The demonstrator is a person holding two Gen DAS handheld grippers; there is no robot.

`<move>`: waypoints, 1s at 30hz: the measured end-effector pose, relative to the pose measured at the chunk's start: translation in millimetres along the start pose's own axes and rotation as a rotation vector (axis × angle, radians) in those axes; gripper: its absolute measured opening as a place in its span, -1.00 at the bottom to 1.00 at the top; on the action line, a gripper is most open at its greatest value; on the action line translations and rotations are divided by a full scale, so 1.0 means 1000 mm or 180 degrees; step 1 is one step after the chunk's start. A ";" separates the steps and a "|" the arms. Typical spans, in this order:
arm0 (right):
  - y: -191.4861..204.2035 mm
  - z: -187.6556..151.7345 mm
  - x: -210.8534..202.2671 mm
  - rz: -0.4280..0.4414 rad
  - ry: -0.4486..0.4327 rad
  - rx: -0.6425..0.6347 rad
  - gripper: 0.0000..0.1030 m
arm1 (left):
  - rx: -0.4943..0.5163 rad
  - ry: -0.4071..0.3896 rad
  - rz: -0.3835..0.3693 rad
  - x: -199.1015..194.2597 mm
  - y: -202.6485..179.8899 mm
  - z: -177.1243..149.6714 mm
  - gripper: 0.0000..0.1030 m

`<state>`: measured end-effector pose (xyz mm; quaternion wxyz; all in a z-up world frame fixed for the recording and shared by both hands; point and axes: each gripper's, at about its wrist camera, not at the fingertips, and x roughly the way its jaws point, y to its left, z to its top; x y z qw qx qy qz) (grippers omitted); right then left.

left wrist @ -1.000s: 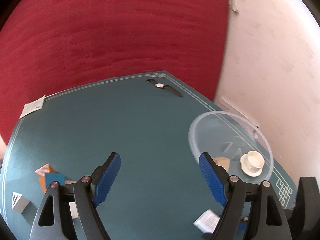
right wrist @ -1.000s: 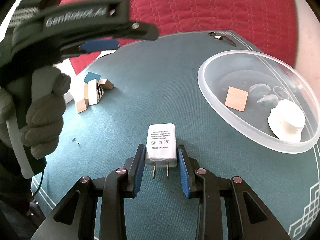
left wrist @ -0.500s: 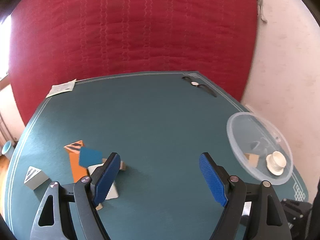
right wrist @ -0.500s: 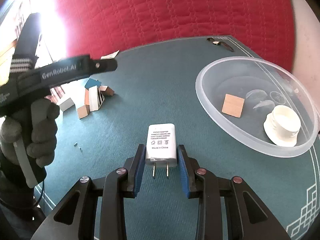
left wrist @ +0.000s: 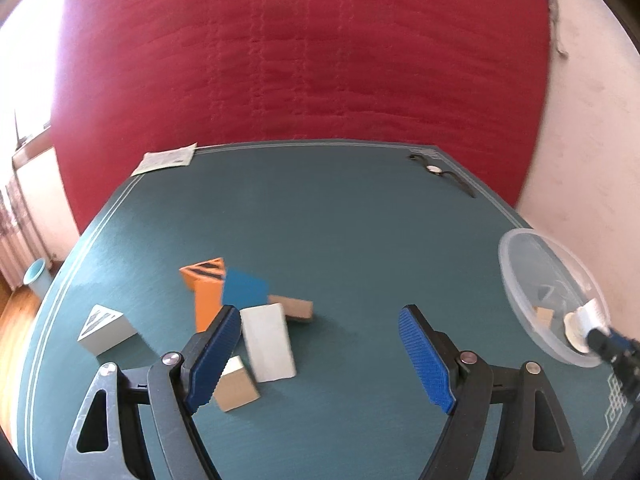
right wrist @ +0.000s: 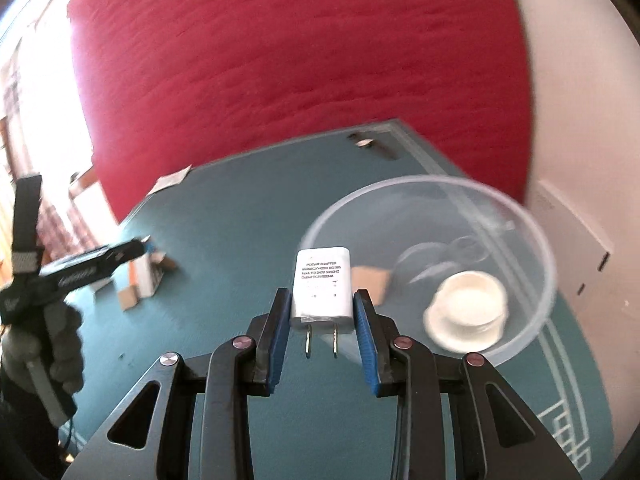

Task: Organize rigid objects
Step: 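Lower the charger into the clear bowl and open the right gripper while the left gripper returns to the blocks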

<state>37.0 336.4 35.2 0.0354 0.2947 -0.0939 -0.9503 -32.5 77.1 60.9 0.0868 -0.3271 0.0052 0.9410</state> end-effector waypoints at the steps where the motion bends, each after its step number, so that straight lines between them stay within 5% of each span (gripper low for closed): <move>1: -0.005 0.002 0.000 -0.0037 -0.0018 0.0040 -0.37 | -0.0027 0.0017 0.0013 0.001 0.003 -0.001 0.63; 16: -0.035 0.008 0.010 -0.0305 -0.0058 0.0304 -0.34 | -0.0205 -0.0024 0.0175 -0.007 0.032 -0.003 0.63; 30: -0.028 0.005 0.002 -0.0395 -0.0189 0.0140 -0.25 | -0.0665 -0.0127 0.0672 -0.021 0.105 0.003 0.63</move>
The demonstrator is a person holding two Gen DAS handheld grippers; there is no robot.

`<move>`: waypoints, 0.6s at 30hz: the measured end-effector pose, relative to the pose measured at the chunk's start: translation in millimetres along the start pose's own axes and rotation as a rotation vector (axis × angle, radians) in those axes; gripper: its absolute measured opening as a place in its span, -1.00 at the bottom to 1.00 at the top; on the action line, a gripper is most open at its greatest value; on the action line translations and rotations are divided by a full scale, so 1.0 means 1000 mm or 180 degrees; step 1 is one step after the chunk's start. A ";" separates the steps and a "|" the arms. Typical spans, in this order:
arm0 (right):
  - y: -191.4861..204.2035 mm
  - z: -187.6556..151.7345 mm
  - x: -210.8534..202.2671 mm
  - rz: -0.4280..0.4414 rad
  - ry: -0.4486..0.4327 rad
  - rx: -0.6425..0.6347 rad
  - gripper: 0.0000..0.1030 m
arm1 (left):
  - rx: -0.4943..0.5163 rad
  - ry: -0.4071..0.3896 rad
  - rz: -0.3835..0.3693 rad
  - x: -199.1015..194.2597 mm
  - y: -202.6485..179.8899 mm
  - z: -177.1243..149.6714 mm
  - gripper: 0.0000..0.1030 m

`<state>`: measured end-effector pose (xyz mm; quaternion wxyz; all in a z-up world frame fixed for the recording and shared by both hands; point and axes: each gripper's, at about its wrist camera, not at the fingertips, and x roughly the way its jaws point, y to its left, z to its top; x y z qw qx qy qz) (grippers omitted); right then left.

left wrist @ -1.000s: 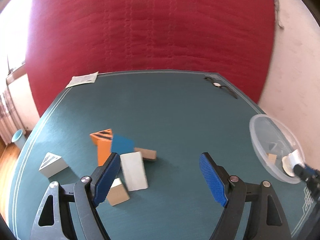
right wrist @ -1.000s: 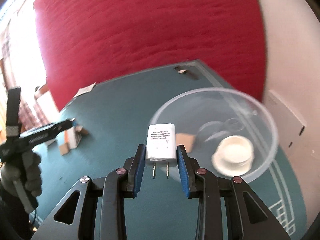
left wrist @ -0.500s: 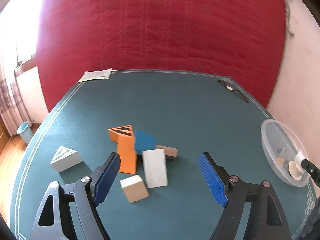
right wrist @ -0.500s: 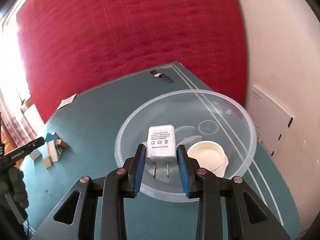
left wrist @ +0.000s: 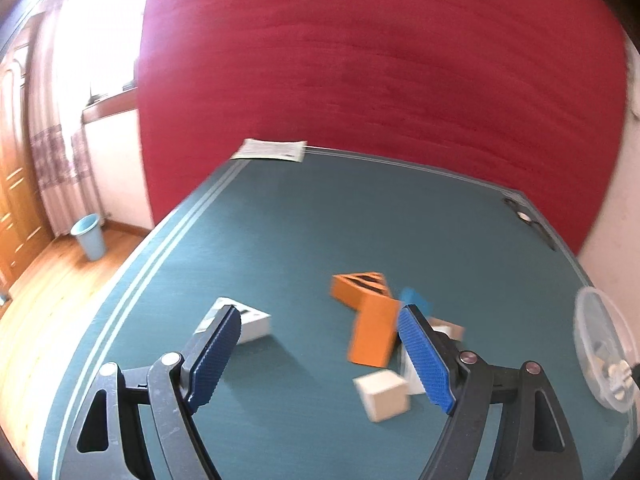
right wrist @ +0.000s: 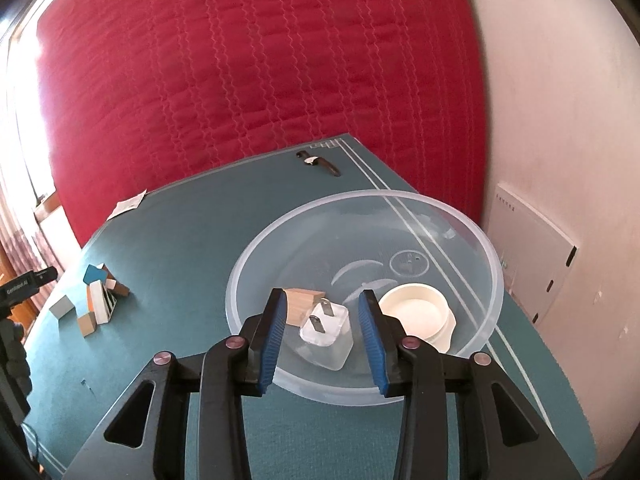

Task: Organize rigid objects
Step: 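Lower the charger into the clear bowl and open the right gripper while the left gripper returns to the blocks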

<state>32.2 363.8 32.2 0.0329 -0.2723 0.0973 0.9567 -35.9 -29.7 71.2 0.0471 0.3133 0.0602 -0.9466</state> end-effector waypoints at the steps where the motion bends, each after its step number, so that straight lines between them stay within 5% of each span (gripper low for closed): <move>1: 0.001 0.000 -0.001 -0.0005 -0.0007 -0.0009 -0.25 | -0.0041 -0.0002 0.0091 0.002 0.007 0.001 0.63; 9: 0.008 -0.002 -0.005 -0.0003 -0.0046 -0.0096 -0.25 | -0.0233 0.0082 0.0458 0.020 0.043 0.001 0.63; 18: 0.023 -0.007 -0.010 0.0025 -0.0086 -0.0260 -0.25 | -0.0263 0.0306 0.0480 0.048 0.047 -0.007 0.60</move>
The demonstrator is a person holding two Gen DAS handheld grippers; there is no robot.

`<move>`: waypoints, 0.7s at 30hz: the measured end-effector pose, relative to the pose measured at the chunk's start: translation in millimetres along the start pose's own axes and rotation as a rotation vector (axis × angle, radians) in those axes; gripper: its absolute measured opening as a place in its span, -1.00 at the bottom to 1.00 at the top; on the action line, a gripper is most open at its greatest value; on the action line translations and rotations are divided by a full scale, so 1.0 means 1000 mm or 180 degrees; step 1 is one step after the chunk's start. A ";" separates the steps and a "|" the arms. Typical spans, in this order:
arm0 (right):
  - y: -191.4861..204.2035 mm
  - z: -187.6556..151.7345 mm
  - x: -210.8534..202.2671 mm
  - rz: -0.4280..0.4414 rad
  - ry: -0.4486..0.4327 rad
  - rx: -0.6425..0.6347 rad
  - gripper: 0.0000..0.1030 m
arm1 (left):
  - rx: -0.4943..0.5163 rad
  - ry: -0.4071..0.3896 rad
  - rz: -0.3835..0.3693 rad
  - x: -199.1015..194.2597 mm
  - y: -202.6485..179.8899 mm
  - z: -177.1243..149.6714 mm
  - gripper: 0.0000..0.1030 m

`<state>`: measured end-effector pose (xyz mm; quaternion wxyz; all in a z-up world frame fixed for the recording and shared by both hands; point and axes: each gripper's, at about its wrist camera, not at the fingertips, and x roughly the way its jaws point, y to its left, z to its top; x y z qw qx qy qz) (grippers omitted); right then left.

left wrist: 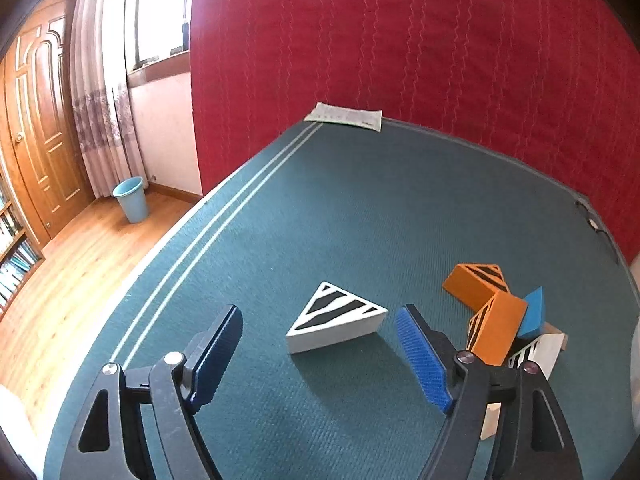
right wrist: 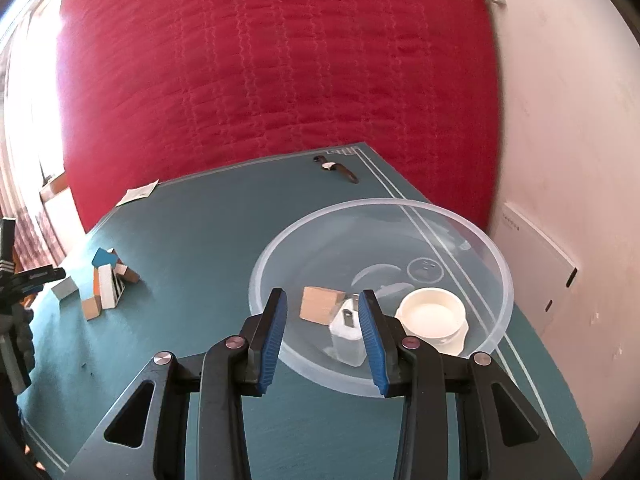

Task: Organize rigid objects
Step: 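Lower the charger into the clear bowl and open the right gripper while the left gripper returns to the blocks, then close the left gripper on the black-and-white striped triangle block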

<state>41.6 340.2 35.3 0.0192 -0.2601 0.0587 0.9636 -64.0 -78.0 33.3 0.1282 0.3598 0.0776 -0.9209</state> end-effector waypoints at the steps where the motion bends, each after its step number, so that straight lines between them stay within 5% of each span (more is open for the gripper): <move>1: 0.002 0.000 0.000 0.0010 -0.0001 -0.0018 -0.25 | 0.0006 0.0004 0.0002 0.000 0.000 0.000 0.60; 17: 0.025 -0.012 0.000 0.0107 0.0075 -0.0232 -0.25 | 0.0044 0.0209 0.0133 0.022 -0.001 0.003 0.59; 21: 0.033 -0.015 -0.001 0.0133 0.0082 -0.0310 -0.25 | 0.0043 0.0305 0.0103 0.029 -0.001 0.003 0.32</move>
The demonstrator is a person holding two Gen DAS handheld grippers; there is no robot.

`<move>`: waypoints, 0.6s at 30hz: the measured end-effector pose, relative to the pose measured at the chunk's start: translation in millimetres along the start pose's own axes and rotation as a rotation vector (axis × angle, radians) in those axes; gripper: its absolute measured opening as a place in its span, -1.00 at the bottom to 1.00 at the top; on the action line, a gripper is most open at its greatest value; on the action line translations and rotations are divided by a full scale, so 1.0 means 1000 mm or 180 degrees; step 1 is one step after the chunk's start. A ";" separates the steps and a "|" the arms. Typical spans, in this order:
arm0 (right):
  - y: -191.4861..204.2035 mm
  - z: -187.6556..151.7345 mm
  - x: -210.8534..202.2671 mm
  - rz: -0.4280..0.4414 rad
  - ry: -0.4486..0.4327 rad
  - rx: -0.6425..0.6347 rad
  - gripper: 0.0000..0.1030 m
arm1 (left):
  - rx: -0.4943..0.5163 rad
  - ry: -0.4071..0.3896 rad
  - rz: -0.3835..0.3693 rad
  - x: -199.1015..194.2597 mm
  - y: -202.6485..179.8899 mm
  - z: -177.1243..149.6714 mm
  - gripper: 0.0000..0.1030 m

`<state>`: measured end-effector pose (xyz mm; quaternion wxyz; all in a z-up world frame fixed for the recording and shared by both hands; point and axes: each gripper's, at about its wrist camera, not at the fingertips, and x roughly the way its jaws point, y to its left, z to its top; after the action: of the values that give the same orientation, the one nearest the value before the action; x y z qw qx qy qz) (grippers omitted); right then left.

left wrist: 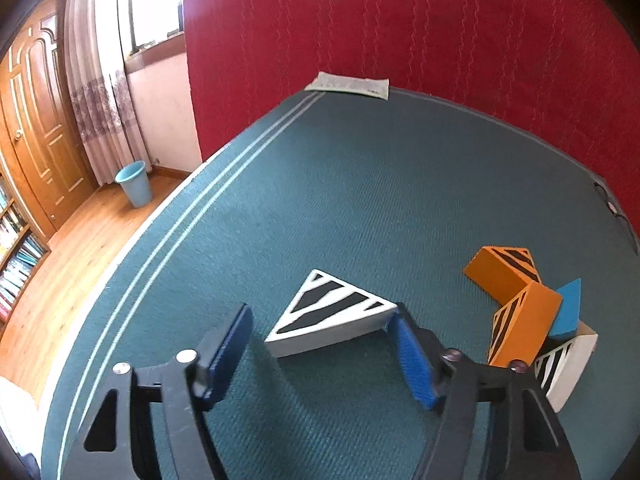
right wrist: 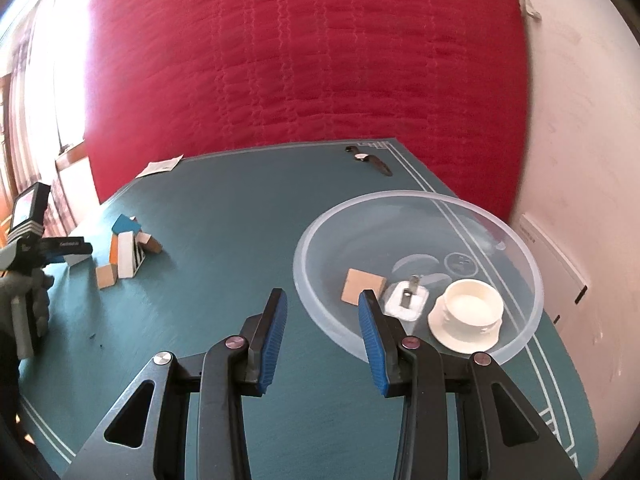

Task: Organize rigid objects
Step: 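Close the left gripper on the black-and-white striped triangle block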

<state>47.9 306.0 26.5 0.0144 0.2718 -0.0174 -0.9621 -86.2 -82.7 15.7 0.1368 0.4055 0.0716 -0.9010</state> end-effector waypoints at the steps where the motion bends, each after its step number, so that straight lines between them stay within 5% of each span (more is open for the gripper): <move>1: 0.002 -0.001 0.000 0.0013 0.0010 -0.0022 -0.25 | -0.0001 0.0009 -0.0008 0.000 0.000 0.000 0.27; 3: 0.005 -0.002 0.001 0.0028 0.0028 -0.0047 -0.25 | -0.0004 0.0010 -0.0019 0.000 -0.001 -0.001 0.11; 13: 0.021 -0.006 0.002 0.0139 0.0104 -0.0141 -0.25 | -0.0079 -0.0088 -0.0043 -0.008 0.003 -0.002 0.11; 18: 0.032 -0.005 0.010 0.0430 0.0301 -0.0101 -0.25 | -0.0099 -0.0133 -0.0063 -0.015 0.003 0.000 0.11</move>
<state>43.0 274.0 18.4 0.0844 0.3149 -0.0197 -0.9451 -75.8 -83.1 26.6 0.1357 0.3837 0.0868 -0.9093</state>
